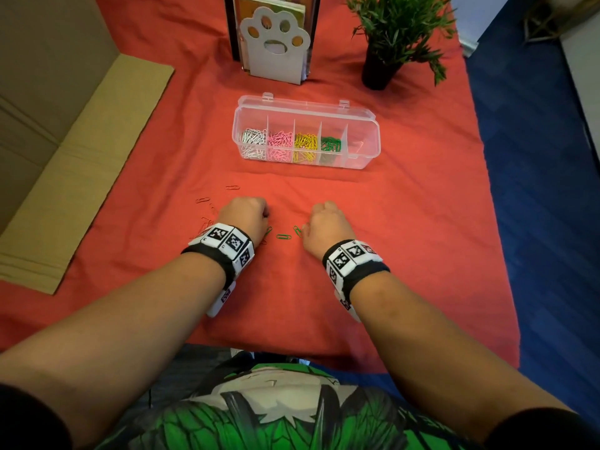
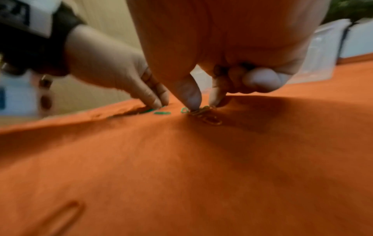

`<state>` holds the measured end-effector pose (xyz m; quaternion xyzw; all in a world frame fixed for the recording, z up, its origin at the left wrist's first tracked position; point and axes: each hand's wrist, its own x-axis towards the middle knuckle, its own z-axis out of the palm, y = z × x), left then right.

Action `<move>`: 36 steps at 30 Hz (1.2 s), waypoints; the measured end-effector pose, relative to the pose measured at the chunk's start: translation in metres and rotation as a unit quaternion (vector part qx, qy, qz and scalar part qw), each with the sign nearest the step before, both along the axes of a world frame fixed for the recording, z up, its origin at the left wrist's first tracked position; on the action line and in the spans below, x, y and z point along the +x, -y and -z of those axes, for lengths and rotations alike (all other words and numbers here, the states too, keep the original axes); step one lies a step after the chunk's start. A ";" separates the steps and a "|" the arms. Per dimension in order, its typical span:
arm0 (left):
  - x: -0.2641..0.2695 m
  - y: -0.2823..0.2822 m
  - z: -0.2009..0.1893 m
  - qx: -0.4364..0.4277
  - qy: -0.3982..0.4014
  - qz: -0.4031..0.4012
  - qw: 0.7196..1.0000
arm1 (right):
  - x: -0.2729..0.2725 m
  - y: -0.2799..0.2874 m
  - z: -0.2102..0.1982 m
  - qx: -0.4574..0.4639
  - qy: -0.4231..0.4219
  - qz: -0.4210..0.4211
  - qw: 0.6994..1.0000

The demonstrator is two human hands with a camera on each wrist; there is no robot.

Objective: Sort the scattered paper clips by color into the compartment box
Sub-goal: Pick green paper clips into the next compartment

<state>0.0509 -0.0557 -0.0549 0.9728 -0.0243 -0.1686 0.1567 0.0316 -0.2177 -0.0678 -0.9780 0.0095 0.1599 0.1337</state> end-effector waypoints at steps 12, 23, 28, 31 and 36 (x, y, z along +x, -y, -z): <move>-0.002 -0.003 0.001 0.119 0.042 0.102 0.987 | 0.020 0.018 -0.027 0.493 -0.159 0.303 0.800; 0.000 -0.006 -0.001 0.000 0.004 0.025 1.000 | 0.013 0.005 -0.020 0.204 -0.146 0.108 0.962; -0.001 -0.003 -0.012 -0.305 -0.135 -0.239 0.912 | -0.002 -0.015 -0.003 0.018 -0.037 -0.048 0.998; -0.004 -0.002 -0.025 -0.480 -0.230 -0.383 0.755 | -0.007 -0.021 -0.002 -0.010 -0.034 -0.061 0.997; -0.006 0.001 -0.029 -0.512 -0.252 -0.408 0.713 | 0.001 -0.011 0.000 0.025 -0.072 -0.056 0.996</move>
